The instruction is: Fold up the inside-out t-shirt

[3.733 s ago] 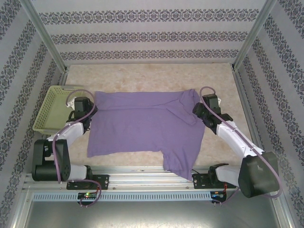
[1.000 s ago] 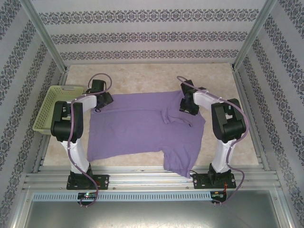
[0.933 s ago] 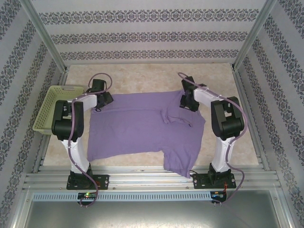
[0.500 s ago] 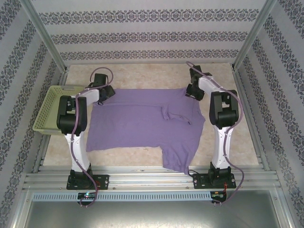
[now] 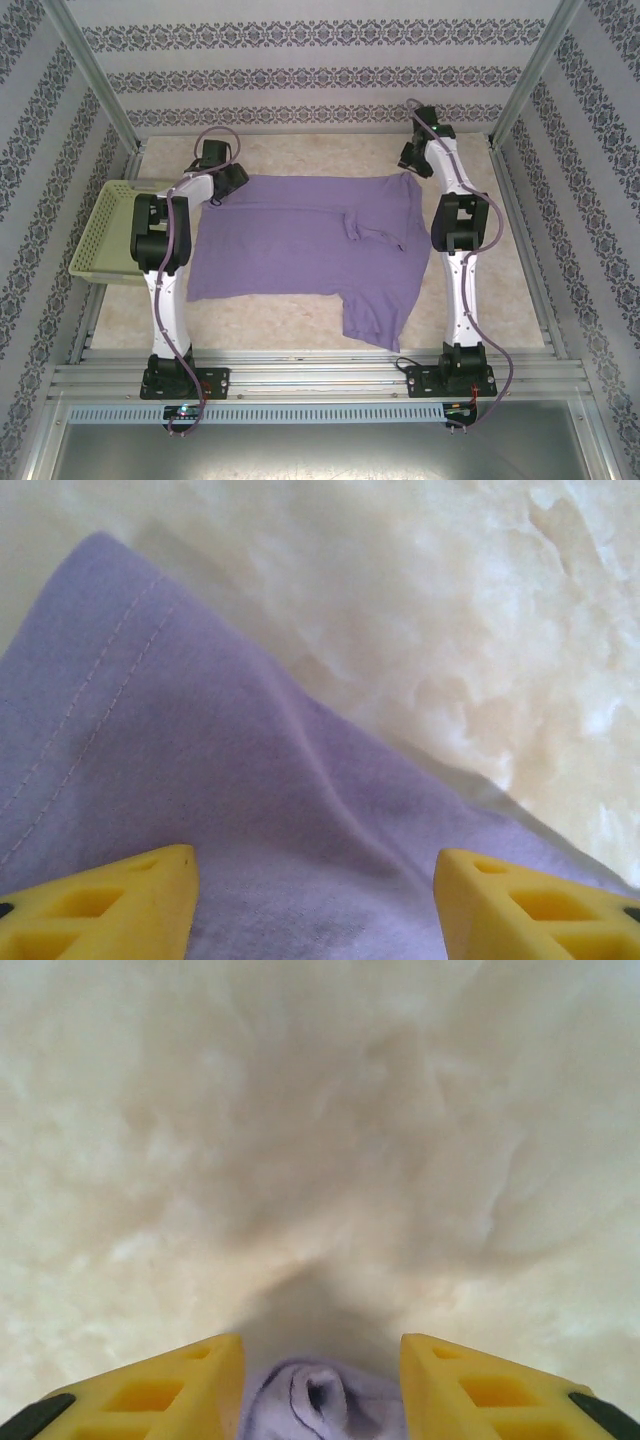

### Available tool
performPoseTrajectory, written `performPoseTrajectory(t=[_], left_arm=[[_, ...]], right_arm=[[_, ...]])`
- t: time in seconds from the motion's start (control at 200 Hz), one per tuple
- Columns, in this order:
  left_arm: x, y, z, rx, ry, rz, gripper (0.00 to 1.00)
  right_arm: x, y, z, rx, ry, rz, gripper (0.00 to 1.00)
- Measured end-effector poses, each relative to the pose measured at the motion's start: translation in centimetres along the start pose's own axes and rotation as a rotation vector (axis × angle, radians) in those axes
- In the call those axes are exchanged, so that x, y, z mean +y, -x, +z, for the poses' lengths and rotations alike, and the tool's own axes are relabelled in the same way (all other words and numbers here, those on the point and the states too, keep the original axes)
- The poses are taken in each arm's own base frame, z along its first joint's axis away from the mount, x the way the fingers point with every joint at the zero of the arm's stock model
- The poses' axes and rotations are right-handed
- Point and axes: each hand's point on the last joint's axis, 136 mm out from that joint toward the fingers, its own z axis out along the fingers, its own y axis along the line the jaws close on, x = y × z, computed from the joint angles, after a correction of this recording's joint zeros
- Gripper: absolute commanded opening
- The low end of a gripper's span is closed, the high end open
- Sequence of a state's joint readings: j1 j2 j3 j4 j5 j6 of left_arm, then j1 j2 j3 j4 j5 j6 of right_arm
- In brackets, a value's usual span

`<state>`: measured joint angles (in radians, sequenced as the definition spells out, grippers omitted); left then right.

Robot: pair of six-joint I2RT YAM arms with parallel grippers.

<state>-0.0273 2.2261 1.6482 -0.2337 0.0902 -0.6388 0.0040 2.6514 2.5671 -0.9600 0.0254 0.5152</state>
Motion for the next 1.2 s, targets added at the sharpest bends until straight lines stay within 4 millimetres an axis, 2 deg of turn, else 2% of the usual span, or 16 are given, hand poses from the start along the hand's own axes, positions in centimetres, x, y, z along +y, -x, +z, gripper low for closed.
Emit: performPoseTrajectory(t=[0.12, 0.205, 0.305, 0.36, 0.43, 0.5, 0.57, 0.659, 0.744, 0.809, 0.934, 1.029, 1.109, 1.199], left_arm=[[0.0, 0.4, -2.2, 0.005, 0.026, 0.025, 0.68], [1.1, -0.1, -5.8, -0.011, 0.061, 0.033, 0.68], [3.4, -1.9, -11.4, -0.055, 0.107, 0.03, 0.66], [4.7, -3.7, -14.7, -0.086, 0.132, 0.031, 0.65], [5.6, -6.3, -17.6, -0.111, 0.145, 0.049, 0.65], [6.0, -9.0, -19.4, -0.113, 0.143, 0.075, 0.65], [7.3, -11.6, -20.6, -0.1, 0.153, 0.097, 0.66], [10.6, -14.3, -22.3, -0.095, 0.202, 0.088, 0.66], [13.4, -16.2, -23.5, -0.099, 0.244, 0.076, 0.66], [14.7, -17.1, -23.8, -0.1, 0.262, 0.063, 0.65], [17.3, -18.8, -22.7, -0.052, 0.323, 0.013, 0.65], [18.9, -19.9, -21.9, -0.008, 0.364, -0.025, 0.65], [19.6, -20.2, -21.3, 0.012, 0.37, -0.072, 0.64], [20.2, -20.3, -20.7, 0.027, 0.362, -0.131, 0.6]], right_arm=[[-0.6, 0.9, -2.3, -0.009, 0.01, -0.006, 0.5], [-1.6, -1.0, -4.4, 0.015, 0.002, -0.019, 0.52], [-2.0, -5.6, -8.6, 0.03, 0.02, -0.054, 0.54], [-1.9, -8.0, -11.0, 0.017, 0.051, -0.073, 0.54], [-1.6, -10.9, -13.8, -0.013, 0.101, -0.091, 0.54], [-1.3, -14.0, -15.6, -0.034, 0.15, -0.115, 0.54], [-1.8, -17.1, -16.2, -0.028, 0.167, -0.133, 0.54], [-2.8, -21.1, -16.4, -0.003, 0.159, -0.161, 0.54], [-4.0, -24.8, -16.8, 0.022, 0.148, -0.185, 0.55], [-4.4, -27.0, -18.0, 0.014, 0.16, -0.204, 0.55], [-4.5, -29.4, -21.2, -0.038, 0.202, -0.234, 0.56], [-5.2, -30.8, -22.8, -0.066, 0.199, -0.237, 0.57], [-6.5, -32.3, -23.0, -0.061, 0.166, -0.232, 0.57], [-8.3, -34.9, -22.3, -0.021, 0.111, -0.236, 0.57]])
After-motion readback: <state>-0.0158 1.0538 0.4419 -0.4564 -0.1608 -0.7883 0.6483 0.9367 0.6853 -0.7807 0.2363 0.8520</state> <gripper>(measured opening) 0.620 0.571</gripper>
